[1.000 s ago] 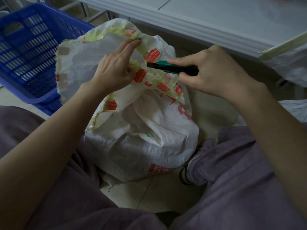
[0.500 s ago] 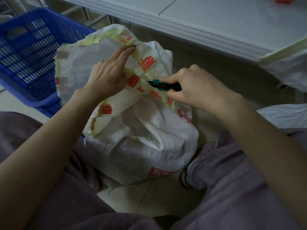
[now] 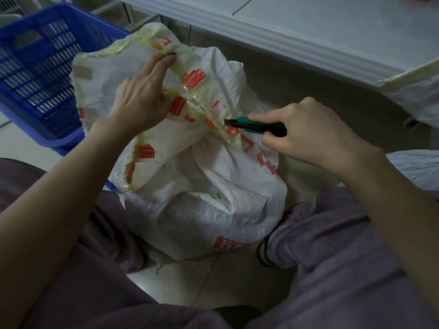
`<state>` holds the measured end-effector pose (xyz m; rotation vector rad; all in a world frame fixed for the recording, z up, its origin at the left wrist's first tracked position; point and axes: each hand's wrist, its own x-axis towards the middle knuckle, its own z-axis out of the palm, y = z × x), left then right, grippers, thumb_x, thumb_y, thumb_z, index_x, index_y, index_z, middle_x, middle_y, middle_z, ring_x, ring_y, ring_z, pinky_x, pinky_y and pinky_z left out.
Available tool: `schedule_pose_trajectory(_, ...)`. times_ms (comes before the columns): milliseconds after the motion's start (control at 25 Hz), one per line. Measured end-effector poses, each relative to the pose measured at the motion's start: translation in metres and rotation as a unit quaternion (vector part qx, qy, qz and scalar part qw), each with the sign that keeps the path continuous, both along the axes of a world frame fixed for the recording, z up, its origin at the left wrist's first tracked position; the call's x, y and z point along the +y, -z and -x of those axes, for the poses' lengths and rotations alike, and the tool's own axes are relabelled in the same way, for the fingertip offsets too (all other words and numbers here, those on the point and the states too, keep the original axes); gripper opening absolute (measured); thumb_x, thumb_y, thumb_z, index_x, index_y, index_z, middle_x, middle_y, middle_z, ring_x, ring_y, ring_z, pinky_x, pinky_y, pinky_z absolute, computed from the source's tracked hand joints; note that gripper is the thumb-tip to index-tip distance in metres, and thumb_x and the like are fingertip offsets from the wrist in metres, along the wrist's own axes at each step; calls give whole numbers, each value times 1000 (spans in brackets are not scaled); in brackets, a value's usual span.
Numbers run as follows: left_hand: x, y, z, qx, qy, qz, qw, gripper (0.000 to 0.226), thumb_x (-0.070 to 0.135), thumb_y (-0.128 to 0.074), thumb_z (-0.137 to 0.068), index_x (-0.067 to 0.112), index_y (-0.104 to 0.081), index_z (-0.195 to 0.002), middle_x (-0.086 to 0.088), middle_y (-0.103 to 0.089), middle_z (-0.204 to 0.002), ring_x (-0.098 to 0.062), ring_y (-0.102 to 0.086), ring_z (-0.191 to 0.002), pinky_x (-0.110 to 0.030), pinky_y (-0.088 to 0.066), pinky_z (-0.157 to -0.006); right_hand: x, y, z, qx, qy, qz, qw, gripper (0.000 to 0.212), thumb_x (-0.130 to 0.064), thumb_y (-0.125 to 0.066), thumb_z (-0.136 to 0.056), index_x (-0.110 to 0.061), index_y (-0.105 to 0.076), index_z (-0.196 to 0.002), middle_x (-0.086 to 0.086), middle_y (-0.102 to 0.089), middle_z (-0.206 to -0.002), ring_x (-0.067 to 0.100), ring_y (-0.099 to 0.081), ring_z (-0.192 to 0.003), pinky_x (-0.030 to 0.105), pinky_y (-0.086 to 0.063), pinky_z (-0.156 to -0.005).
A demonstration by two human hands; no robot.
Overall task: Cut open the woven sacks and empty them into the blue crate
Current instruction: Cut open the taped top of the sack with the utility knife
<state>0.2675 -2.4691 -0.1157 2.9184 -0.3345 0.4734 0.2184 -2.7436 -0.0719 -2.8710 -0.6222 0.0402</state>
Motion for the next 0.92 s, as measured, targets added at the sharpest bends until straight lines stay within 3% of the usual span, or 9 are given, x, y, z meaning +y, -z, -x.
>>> schedule_pose_trajectory(80, 0, 2, 0, 8, -12, 5, 1000, 67, 17, -56, -89, 13, -23, -147, -9, -27, -151, -33, -55, -88, -36, -37, -63, -4, -9, -2, -13, 12, 28, 999, 42, -33, -55, -87, -46, -54, -127, -4, -54, -70, 14, -40, -59, 29, -39, -62)
schedule_pose_trajectory(160, 0, 4, 0, 8, -9, 10, 1000, 67, 18, -56, -89, 11, -22, -146, -10, -26, -151, -30, -54, -82, -33, -36, -61, -12, -20, -5, -52, 37, 25, 998, 43, -33, -55, -86, -44, -54, -128, -3, -46, -66, 15, -39, -57, 31, -38, -61)
schedule_pose_trajectory(320, -8, 6, -2, 20, 15, 29, 999, 72, 17, -58, -87, 12, -20, -148, -10, -24, -152, -30, -56, -82, -36, -45, -61, -1, -11, -9, -64, -8, -93, 994, 42, -26, -56, -87, -37, -56, -128, 8, -68, -77, 15, -44, -52, 28, -38, -60)
schedule_pose_trajectory(560, -25, 5, 0, 45, 52, 19, 997, 76, 18, -58, -86, 16, -15, -149, -9, -18, -154, -18, -47, -75, -30, -36, -57, 24, 5, -15, -58, -54, -5, 997, 44, -33, -45, -95, -42, -43, -138, 5, -67, -100, 26, -61, -82, 32, -40, -66)
schedule_pose_trajectory(680, -25, 5, -1, 53, 50, -2, 997, 78, 21, -58, -87, 17, -13, -150, -9, -17, -155, -19, -44, -77, -32, -36, -60, 27, 7, -16, -42, -58, 2, 997, 44, -32, -45, -96, -40, -42, -139, 5, -67, -97, 20, -54, -72, 33, -42, -65)
schedule_pose_trajectory(800, -18, 3, -4, 51, 21, 4, 998, 77, 19, -57, -87, 18, -12, -150, -9, -15, -155, -21, -46, -79, -33, -38, -62, 21, 4, -15, -52, -39, -59, 996, 44, -26, -48, -94, -37, -48, -136, 4, -68, -89, 14, -48, -64, 29, -41, -63)
schedule_pose_trajectory(920, -22, 3, -3, 52, 34, 6, 998, 76, 20, -56, -88, 17, -12, -150, -9, -15, -155, -19, -46, -77, -31, -36, -61, 21, 5, -16, -38, -36, -60, 997, 44, -26, -49, -93, -37, -48, -136, 5, -68, -90, 15, -49, -65, 31, -45, -65)
